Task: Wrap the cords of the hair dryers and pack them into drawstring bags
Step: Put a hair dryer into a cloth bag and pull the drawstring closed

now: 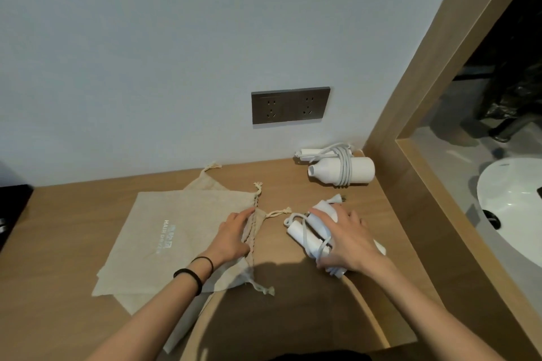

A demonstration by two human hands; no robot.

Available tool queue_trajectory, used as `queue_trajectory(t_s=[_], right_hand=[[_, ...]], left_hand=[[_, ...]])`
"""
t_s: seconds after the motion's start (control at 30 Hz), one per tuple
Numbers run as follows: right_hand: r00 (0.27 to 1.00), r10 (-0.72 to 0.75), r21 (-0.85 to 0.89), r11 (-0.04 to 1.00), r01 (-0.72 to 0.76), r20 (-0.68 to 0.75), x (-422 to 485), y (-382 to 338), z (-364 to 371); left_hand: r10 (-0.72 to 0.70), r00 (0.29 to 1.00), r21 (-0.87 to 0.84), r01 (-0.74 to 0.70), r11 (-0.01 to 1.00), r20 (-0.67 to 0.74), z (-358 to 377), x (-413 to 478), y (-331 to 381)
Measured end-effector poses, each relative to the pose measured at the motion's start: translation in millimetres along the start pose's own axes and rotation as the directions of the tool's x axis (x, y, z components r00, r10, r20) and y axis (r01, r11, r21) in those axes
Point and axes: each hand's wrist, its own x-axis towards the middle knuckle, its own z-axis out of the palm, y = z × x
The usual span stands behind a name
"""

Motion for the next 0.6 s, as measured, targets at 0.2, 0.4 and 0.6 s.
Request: queue_trajectory(t_s=[0.2,0.4,0.6], right_hand=[[0.993,-0.109,0.08,0.991,0.105,0.039,1,-28,2],[0.989,-0.142,0.371,0.917,0.146,-0.037,22,-8,-13],[0.97,-0.184,0.131,0.97,0.206,-0.16,64,9,-5]], left_hand=[[0.002,0.998,-0.004,-0.001,1.0,0.07,-4,-9,2],[0.074,0.997,0.073,-0.073,0.995,-0.017,6,-16,1],[0.333,0.943,0.239,-0.317,0.918,-0.027,12,-14,26]])
